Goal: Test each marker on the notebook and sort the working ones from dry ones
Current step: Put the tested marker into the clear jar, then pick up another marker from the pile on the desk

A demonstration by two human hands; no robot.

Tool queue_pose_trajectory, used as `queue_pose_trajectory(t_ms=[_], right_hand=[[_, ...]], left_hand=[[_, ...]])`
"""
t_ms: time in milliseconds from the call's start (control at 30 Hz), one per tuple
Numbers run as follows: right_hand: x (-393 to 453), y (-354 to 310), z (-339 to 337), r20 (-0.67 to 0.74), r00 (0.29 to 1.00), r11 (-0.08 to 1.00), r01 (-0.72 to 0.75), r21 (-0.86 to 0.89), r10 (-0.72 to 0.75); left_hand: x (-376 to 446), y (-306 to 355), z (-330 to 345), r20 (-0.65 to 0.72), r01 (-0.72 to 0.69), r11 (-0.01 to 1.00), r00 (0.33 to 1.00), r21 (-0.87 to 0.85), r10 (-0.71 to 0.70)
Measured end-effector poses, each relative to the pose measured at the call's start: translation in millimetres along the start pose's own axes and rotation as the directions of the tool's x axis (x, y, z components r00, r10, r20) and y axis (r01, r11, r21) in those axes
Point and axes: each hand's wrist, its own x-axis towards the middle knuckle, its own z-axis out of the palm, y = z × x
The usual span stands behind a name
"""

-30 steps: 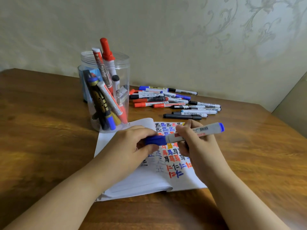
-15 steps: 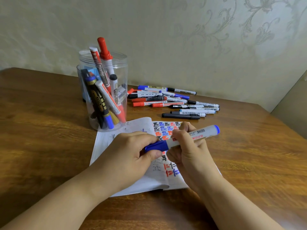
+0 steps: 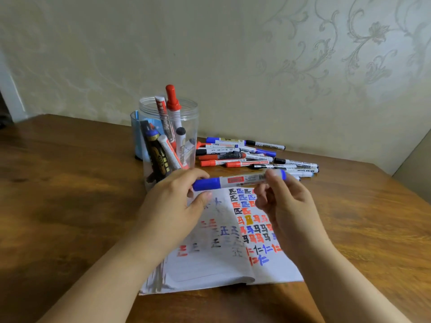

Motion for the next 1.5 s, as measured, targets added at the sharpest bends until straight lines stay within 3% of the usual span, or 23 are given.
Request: queue_pose_trajectory(t_ms=[100,167,233,333,533,700,867,933,1033,1067,1233,1500], right_hand=[[22.4,-28.9,12.3,-0.073,0.974,0.976,0.209,-0.066,-0.213],[41.8,-56.4,22.1,-0.089,0.920,0.917,0.367,-0.155,-0.383],[61.5,-78.8,36.8,-0.038,0.849,0.827,0.502,-0.253,-0.527],[90.0,-94.0,64.6,0.065,0.809,0.728,0.559,-0.397,-0.585],[124.6,-75.4,103.8,0.376,0.820,0.418,0.551,-0.722,-0.432],[126.8,-67.1,111.6,0.522,0.815,0.222,0.573,-0.789,-0.252],[128.3,-68.8,108.2,0.502,0.861,0.196,0.508,-0.839,-0.083],[127.3,-66.3,103.3,0.509,0.853,0.275,0.520,-0.809,-0.114],[127.6,-51.1,79.2,0.439,0.869,0.476,0.494,-0.728,-0.230],[129.0,-41.9,66.5,0.401,0.889,0.482,0.458,-0.747,-0.224],[132.3,15.4,0.9,0.265,0.964,0.135,0.260,-0.956,0.026],[157.7,36.3,6.7,0.200,0.966,-0.167,0.227,-0.959,0.165]], left_hand=[[3.7,-4.9,-6.0,-0.150,0.033,0.997,0.988,0.070,-0.022],[6.8,-9.8,-8.9,-0.220,0.064,0.994,0.975,0.091,-0.043],[9.1,-15.4,-8.8,-0.238,0.091,0.991,0.969,0.103,-0.065],[9.7,-18.6,-8.3,-0.214,0.143,0.987,0.969,0.072,-0.124],[9.0,-22.8,-5.3,-0.113,0.167,0.983,0.981,0.071,-0.159],[8.3,-23.1,-0.1,-0.085,0.162,0.982,0.984,0.100,-0.154],[7.6,-25.9,4.9,-0.024,0.179,0.981,0.984,0.072,-0.177],[6.7,-25.6,6.6,-0.012,0.190,0.981,0.982,0.050,-0.190],[6.1,-25.4,9.1,-0.023,0.188,0.982,0.982,0.026,-0.187],[6.4,-26.7,11.3,-0.029,0.163,0.986,0.986,0.026,-0.162],[7.8,-27.1,20.4,0.018,0.091,0.996,0.996,0.013,-0.092],[7.1,-21.4,24.8,0.095,0.043,0.996,0.994,0.077,-0.050]])
